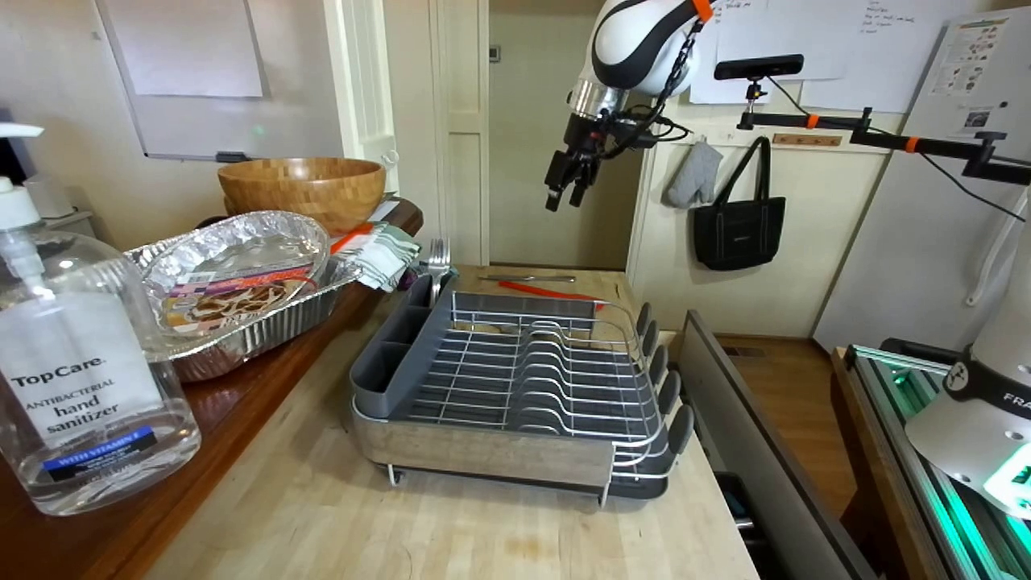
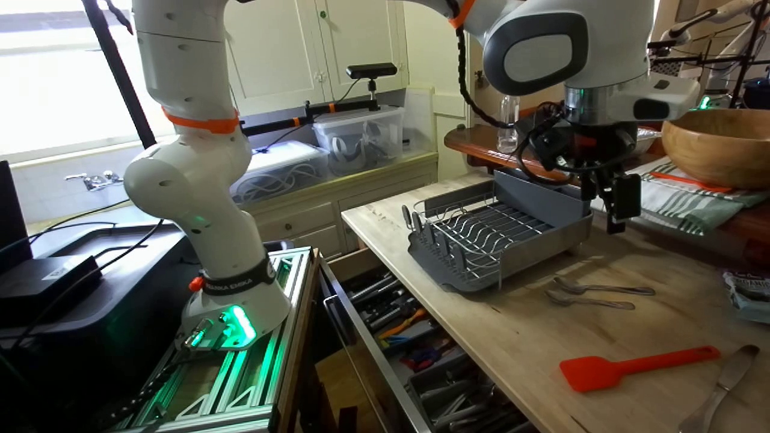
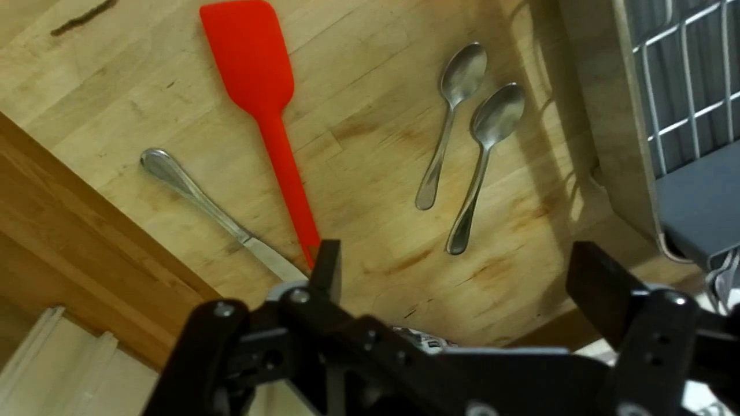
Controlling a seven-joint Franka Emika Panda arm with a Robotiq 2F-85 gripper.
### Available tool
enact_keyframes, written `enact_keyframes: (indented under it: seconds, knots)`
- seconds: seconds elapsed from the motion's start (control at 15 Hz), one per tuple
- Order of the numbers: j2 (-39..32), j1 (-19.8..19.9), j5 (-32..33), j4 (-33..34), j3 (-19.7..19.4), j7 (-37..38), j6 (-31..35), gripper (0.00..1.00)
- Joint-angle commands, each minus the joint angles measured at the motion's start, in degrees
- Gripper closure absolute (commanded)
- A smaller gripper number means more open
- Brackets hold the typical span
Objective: Put one spoon in the dish rack
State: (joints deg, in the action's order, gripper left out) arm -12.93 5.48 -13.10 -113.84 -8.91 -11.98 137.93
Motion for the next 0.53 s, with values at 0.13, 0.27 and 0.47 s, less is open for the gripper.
enact_keyframes:
  seconds: [0.13,0.27,0.47]
  knots:
    - [-5.86,0.77,-3.24,5.27,2.17,16.22,-0.58,0.0]
    - [-7.88,0.48,-4.12,6.75,2.52,22.0,-0.25,0.0]
    - [-11.31,0.34,-5.86,8.93,2.92,29.13,0.55,0.0]
